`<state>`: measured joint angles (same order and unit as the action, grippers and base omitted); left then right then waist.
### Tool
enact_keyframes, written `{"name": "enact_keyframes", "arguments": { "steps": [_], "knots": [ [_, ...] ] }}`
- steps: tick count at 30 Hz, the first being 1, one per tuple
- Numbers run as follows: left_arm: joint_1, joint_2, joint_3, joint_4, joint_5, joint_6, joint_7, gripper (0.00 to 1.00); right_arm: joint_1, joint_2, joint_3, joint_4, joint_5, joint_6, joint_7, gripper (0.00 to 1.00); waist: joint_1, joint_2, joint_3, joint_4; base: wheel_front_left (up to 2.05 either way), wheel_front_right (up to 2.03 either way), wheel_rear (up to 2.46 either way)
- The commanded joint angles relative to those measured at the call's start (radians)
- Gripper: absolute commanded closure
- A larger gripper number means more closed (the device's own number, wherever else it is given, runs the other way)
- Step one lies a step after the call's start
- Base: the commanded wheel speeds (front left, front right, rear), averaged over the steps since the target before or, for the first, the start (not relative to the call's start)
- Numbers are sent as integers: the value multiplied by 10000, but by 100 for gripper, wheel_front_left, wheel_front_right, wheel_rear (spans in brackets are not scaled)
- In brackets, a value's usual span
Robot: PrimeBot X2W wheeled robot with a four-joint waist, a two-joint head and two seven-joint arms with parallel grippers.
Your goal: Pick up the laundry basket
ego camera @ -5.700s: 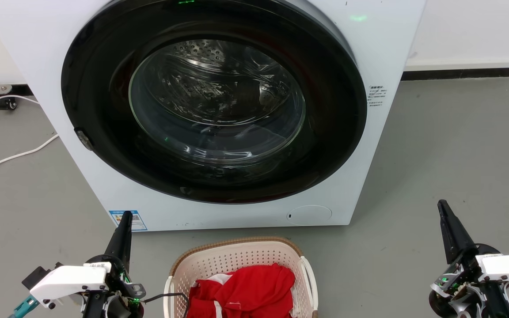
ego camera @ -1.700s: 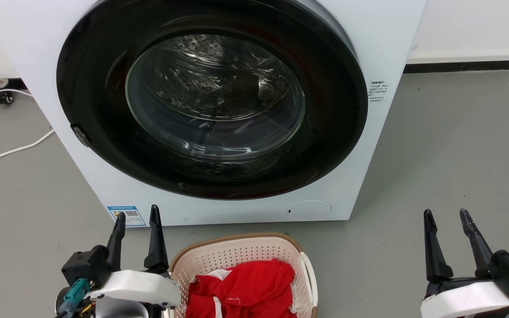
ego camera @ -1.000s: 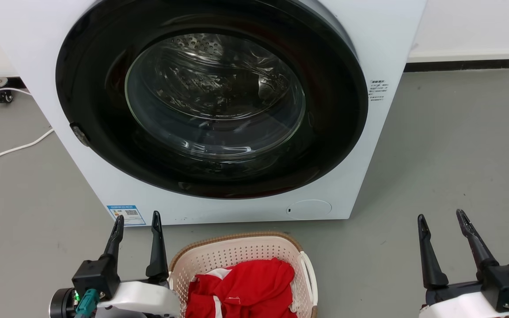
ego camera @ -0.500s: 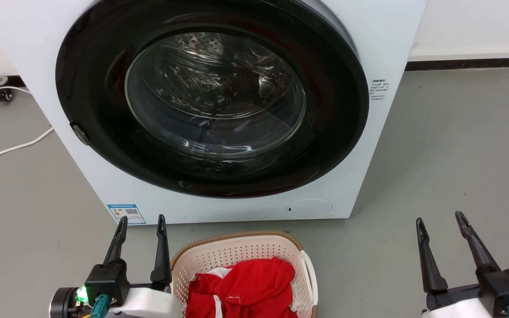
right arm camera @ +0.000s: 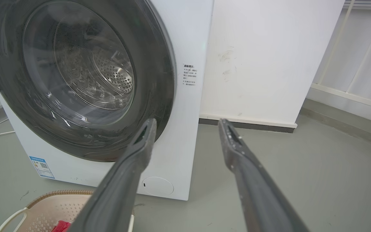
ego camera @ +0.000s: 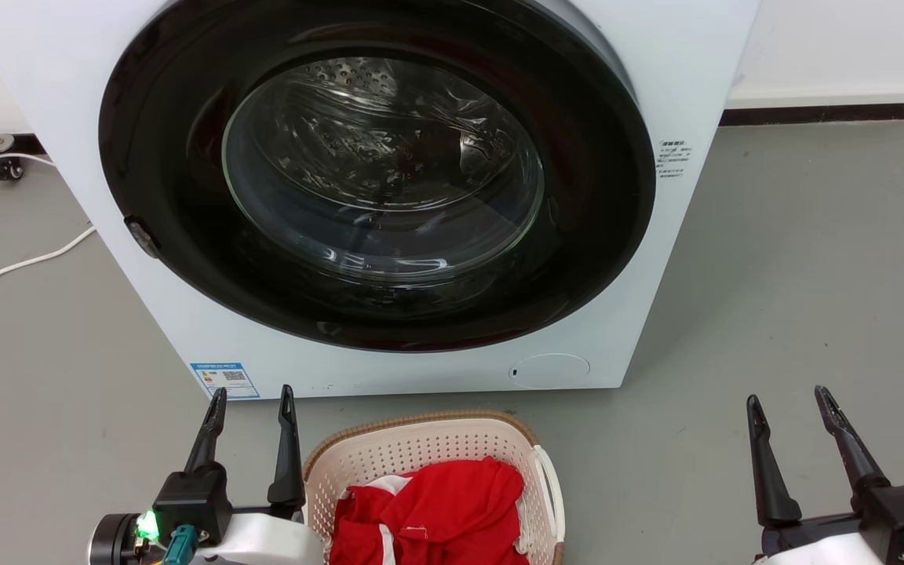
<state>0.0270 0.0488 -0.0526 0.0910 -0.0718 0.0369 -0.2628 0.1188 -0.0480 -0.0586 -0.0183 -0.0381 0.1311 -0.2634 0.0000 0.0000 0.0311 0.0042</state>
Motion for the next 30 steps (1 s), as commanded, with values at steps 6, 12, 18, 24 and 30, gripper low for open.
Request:
{"name": "enact_keyframes", "arguments": {
  "steps": [6,12,18,24,30],
  "knots": [
    [122,27,29,31,61,57,-30,0,39,-40,28,36,100,-7,-21,0,0,0,-29,-9,0,0,0],
    [107,27,40,65,12,57,-32,0,27,-40,87,45,99,-7,-21,0,0,0,-30,-25,0,0,0],
    [-31,28,146,445,-224,54,-30,0,-88,-37,320,350,23,-7,-21,0,0,0,101,-31,0,0,0],
    [-522,27,365,1568,-434,-168,-30,0,-698,-33,684,1645,11,-7,-20,0,0,0,658,4,0,0,0],
    [-1161,24,776,2922,-440,-509,-30,0,-1750,-31,1435,3403,170,-7,-20,0,0,0,1404,27,0,0,0]
  ]
}}
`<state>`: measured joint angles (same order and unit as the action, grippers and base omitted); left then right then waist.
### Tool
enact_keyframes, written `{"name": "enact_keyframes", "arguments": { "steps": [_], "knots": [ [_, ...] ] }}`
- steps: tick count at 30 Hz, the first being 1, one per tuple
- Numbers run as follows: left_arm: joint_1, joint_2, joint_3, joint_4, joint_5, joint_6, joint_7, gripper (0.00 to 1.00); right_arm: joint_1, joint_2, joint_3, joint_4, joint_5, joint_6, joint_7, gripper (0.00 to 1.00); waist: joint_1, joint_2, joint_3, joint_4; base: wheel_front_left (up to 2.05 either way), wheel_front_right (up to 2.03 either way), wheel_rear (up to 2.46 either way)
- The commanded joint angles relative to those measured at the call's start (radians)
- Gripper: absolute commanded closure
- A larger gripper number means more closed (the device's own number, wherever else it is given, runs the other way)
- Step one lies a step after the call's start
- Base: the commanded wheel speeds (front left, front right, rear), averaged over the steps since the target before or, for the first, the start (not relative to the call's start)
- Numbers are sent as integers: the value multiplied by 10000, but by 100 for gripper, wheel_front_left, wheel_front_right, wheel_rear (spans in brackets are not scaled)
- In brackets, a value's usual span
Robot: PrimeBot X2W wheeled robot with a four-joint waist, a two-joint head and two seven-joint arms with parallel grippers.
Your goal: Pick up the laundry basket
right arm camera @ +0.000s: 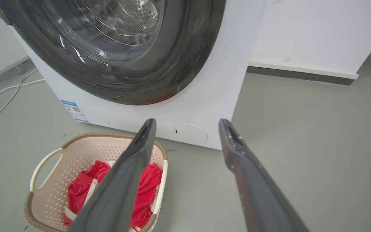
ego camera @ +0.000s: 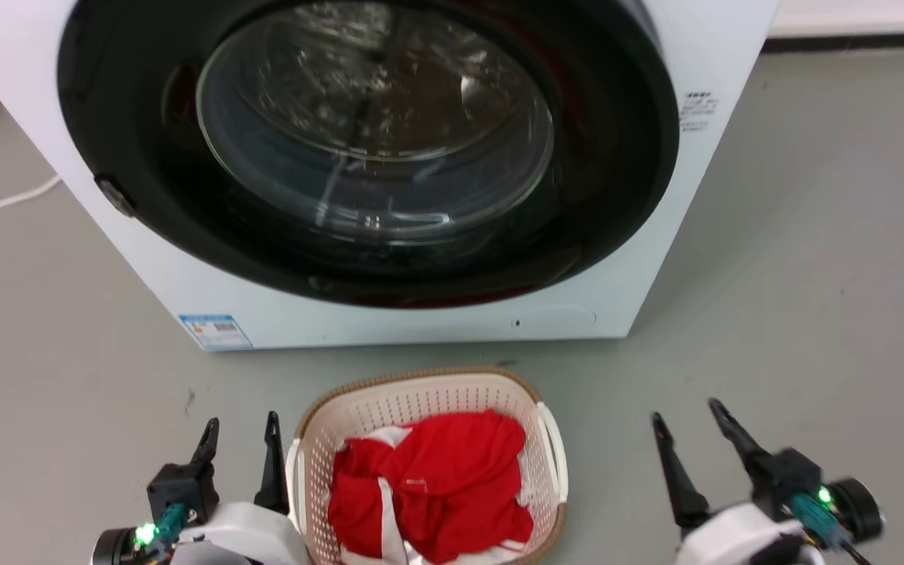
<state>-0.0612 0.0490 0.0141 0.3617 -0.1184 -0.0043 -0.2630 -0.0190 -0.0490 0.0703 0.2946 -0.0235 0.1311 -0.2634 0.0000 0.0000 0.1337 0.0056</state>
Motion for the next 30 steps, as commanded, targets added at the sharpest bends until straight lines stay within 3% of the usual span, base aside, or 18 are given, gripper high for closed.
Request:
{"name": "enact_keyframes", "arguments": {
  "steps": [1,17,30],
  "knots": [
    [-404,26,203,403,57,-158,-28,0,-562,-22,273,553,77,-7,-20,0,0,0,522,14,0,0,0],
    [-2334,112,923,3194,295,-830,-28,0,-3281,-22,1781,4013,-84,-7,-20,0,0,0,2546,200,0,0,0],
    [-3972,376,1056,5183,426,-948,-28,0,-5252,-22,2207,6119,-197,-7,-20,0,0,0,4420,237,0,0,0]
  ]
}}
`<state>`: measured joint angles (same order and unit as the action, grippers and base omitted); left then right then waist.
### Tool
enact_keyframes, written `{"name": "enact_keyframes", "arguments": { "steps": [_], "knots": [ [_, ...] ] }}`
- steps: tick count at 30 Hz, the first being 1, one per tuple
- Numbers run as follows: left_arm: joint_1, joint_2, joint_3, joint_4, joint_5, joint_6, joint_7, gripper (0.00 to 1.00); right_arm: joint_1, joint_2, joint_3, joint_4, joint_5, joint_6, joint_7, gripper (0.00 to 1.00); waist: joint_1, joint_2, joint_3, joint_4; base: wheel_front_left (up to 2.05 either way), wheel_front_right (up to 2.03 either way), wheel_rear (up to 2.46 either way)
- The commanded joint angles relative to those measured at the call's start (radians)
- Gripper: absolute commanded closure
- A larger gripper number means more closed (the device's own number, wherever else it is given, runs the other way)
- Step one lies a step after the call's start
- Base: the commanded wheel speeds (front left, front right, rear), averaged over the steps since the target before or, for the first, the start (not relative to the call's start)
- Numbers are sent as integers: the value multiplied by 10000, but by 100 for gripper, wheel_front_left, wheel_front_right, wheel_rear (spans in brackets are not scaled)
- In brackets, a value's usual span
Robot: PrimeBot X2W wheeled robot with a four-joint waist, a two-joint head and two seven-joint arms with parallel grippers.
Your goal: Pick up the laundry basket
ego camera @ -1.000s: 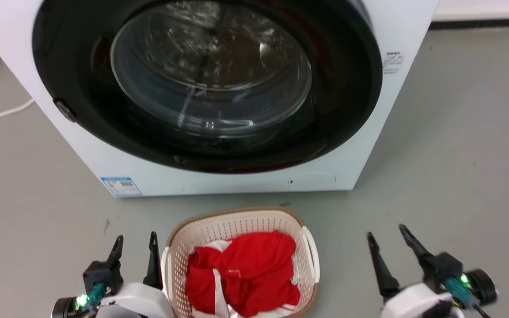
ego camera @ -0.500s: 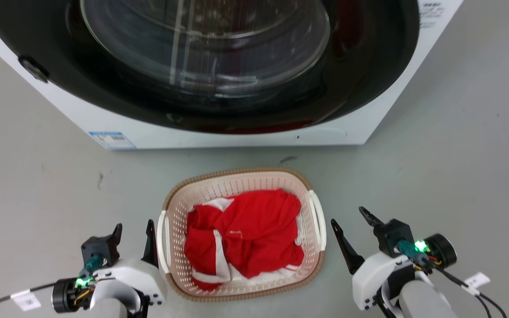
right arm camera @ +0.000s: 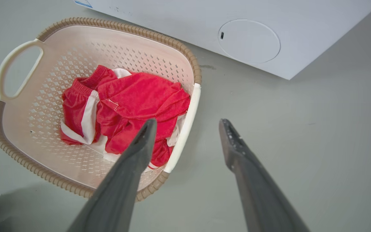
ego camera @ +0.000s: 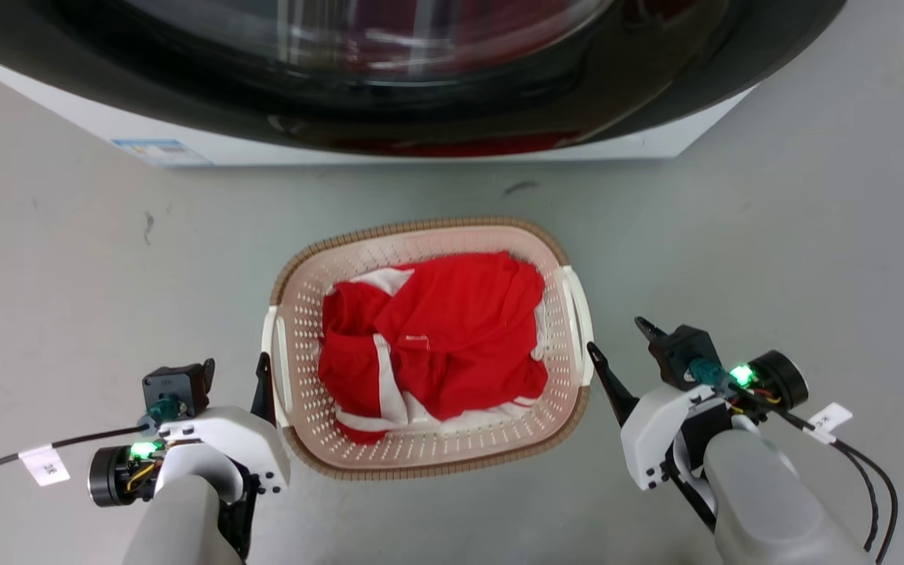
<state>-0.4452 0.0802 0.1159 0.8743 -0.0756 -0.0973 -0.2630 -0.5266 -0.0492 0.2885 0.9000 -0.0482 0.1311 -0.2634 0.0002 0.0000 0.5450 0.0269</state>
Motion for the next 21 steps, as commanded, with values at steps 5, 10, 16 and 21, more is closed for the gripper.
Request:
{"name": "enact_keyframes", "arguments": {
  "steps": [5,10,16,21],
  "knots": [
    [-512,194,140,371,-42,-38,-28,0,-798,-20,144,632,119,-7,-21,0,-2,0,939,17,0,0,0],
    [-937,279,212,610,-68,-61,-28,0,-1351,-20,227,982,143,-7,-20,0,-2,0,1560,18,0,0,0],
    [-1429,302,178,712,-9,-104,-28,0,-1909,-18,308,1246,89,-7,-20,0,-2,0,2241,20,0,0,0],
    [-1782,278,129,860,30,-121,-28,0,-2251,-20,456,1378,170,-7,-20,0,-2,0,2668,-8,0,0,0]
  ]
}}
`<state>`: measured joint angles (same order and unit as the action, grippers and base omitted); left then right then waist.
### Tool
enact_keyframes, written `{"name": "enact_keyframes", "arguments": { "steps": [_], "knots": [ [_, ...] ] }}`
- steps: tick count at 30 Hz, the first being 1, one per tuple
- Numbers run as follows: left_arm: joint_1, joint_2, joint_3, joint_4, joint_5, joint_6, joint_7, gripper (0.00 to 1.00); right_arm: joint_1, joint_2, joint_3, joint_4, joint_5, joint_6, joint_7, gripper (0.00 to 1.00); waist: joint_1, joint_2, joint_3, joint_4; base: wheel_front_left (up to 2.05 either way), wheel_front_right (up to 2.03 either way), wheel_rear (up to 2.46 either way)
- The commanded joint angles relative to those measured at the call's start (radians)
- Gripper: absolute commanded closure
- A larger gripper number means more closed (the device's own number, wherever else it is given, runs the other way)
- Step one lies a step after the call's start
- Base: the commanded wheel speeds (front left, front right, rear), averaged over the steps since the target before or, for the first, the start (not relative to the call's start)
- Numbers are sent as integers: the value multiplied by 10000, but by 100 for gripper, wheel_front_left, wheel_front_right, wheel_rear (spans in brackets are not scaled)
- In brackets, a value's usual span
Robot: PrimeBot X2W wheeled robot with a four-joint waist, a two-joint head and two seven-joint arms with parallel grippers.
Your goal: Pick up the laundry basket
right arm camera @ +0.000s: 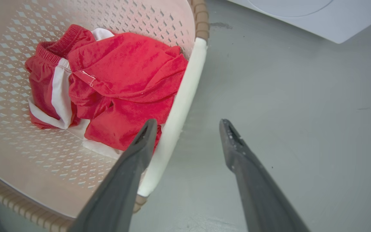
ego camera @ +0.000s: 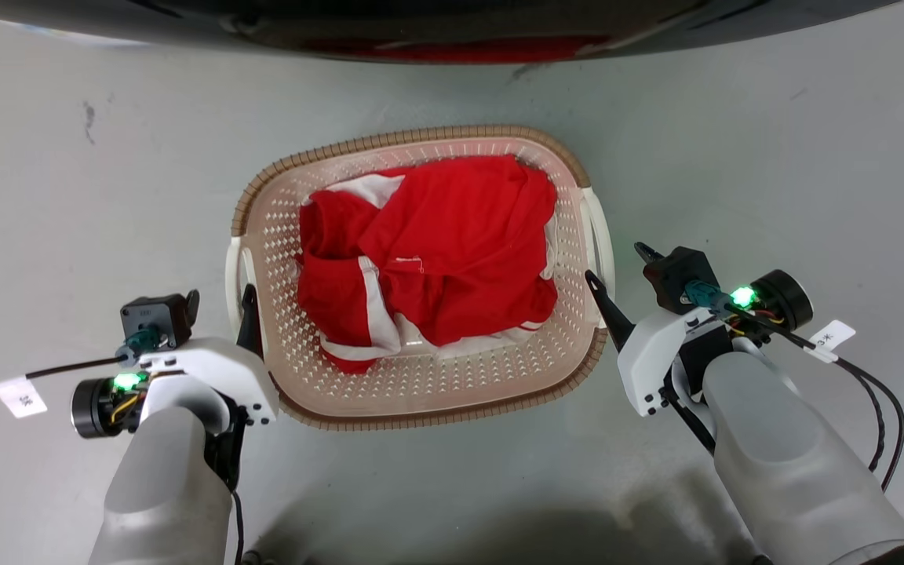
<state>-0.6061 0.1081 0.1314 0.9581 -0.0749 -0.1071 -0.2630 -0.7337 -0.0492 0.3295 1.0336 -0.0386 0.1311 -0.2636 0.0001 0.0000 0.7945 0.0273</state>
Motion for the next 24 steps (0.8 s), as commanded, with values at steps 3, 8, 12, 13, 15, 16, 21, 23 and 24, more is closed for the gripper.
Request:
{"name": "enact_keyframes", "arguments": {
  "steps": [3,8,12,13,15,16,21,23,24],
  "knots": [
    [-345,-51,-80,73,60,-41,-28,0,-342,-20,169,182,100,-7,-19,0,-1,0,385,13,0,0,0],
    [-574,-129,-180,118,95,-45,-28,0,-579,-20,434,446,24,-7,-19,0,-1,0,677,78,0,0,0],
    [-667,-179,-229,163,107,-58,-28,0,-701,-20,570,532,88,-7,-18,0,-1,0,828,114,0,0,0],
    [-692,-182,-261,186,127,-63,-28,0,-714,-17,616,559,123,-7,-18,0,-1,0,851,124,0,0,0],
    [-758,-192,-292,200,156,-61,-28,100,-799,-18,649,461,165,-7,-18,100,-1,0,895,134,0,0,0],
    [-775,-199,-321,216,159,-73,-28,100,-784,-20,682,494,171,-7,-18,100,-1,0,906,144,0,0,0],
    [-848,-210,-456,310,121,-119,-28,100,-831,-38,841,652,213,12,-18,100,-1,0,857,165,0,0,0],
    [-807,-257,-501,369,99,-140,-29,100,-790,-35,893,692,260,12,-19,100,-1,0,738,163,0,0,0],
    [-773,-280,-534,413,84,-146,-29,100,-741,-35,932,734,304,12,-19,100,-1,0,649,165,0,0,0]
  ]
}}
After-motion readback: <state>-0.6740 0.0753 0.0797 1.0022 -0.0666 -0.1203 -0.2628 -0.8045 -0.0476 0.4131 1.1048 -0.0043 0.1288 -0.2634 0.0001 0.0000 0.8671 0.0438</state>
